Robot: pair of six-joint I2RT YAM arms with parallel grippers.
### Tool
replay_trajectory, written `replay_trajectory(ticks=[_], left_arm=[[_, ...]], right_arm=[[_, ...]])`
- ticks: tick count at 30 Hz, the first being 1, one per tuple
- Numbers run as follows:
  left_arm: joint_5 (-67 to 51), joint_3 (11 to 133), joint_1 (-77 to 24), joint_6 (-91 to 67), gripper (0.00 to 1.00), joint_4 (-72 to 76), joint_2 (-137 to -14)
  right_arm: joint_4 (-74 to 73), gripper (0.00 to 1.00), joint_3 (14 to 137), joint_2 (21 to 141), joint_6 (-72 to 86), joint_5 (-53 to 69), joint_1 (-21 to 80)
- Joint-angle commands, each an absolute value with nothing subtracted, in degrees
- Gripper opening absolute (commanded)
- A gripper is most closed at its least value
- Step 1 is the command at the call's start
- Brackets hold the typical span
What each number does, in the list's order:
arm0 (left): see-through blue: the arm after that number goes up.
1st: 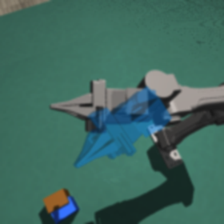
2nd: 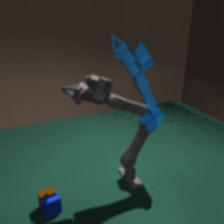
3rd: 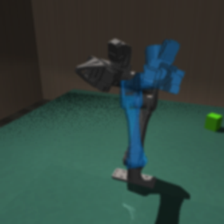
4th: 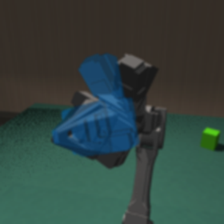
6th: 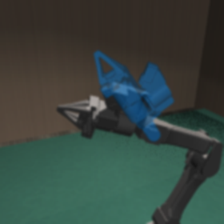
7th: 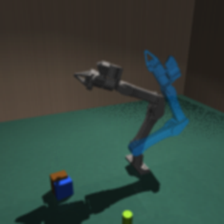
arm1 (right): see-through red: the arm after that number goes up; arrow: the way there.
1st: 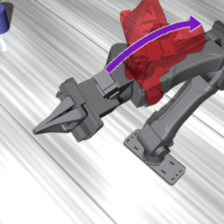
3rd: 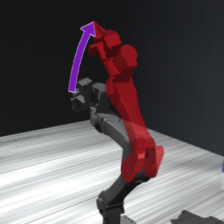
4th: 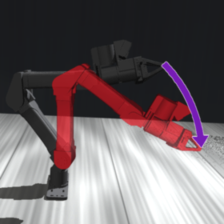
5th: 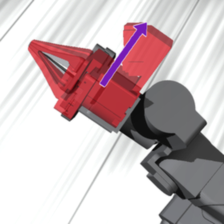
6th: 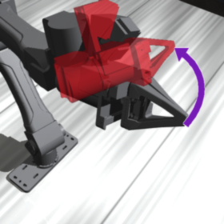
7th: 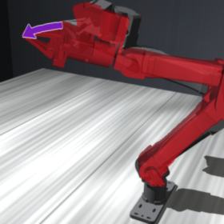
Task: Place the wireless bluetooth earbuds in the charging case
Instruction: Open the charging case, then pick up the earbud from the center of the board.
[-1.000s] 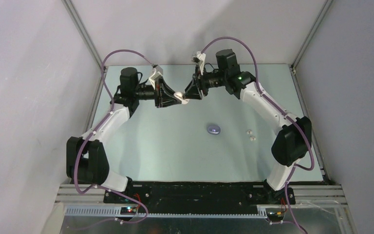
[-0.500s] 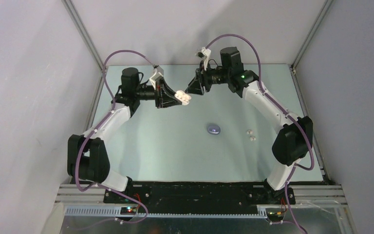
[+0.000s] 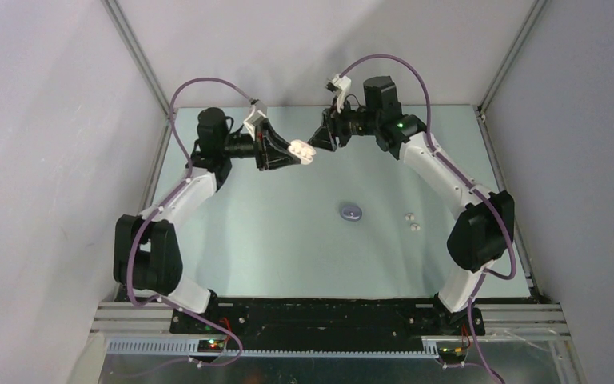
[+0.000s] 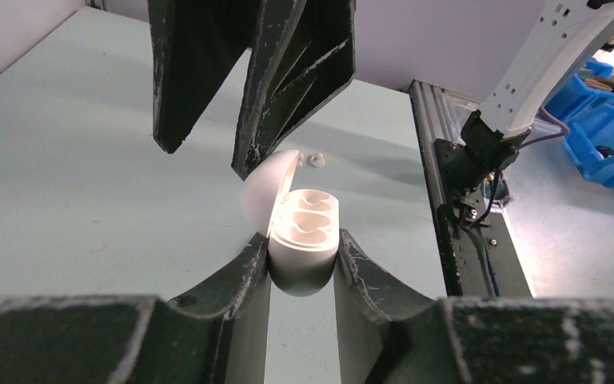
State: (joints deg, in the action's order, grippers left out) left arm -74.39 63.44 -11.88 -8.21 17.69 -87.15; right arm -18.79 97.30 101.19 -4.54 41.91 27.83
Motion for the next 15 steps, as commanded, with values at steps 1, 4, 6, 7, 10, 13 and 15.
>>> replay_trajectory(ticks=[1, 4, 6, 7, 10, 13, 15], left_arm=[[-75.66, 63.76, -12.15, -18.40, 0.00, 32.06, -88.73], [-75.07, 63.08, -12.14, -25.43, 0.00, 38.97, -89.78], [-74.52, 62.68, -12.11, -25.69, 0.00, 38.99, -89.49], [-74.26, 62.54, -12.03, -25.71, 0.00, 38.88, -89.35], [-71.35, 61.61, -11.60, -26.10, 0.00, 38.40, -88.67], [-67.38, 59.83, -11.56, -26.75, 0.00, 37.77, -86.59], [-64.71, 58.64, -11.60, -26.73, 0.00, 36.31, -85.02]], right_arm=[[-17.30, 0.51, 98.06, 97.23, -3.79, 38.26, 26.74], [-20.35, 0.54, 97.24, 94.63, -5.61, 37.54, 24.83], [-23.64, 0.56, 94.96, 91.74, -8.74, 36.73, 22.57], [-24.87, 0.56, 93.80, 89.95, -10.93, 36.43, 20.50], [-33.61, 0.50, 87.50, 85.06, -16.27, 35.67, 15.33], [-45.63, 0.42, 82.68, 81.45, -24.97, 34.44, 9.58], [-53.02, 0.41, 79.61, 81.13, -31.89, 30.80, 8.29]])
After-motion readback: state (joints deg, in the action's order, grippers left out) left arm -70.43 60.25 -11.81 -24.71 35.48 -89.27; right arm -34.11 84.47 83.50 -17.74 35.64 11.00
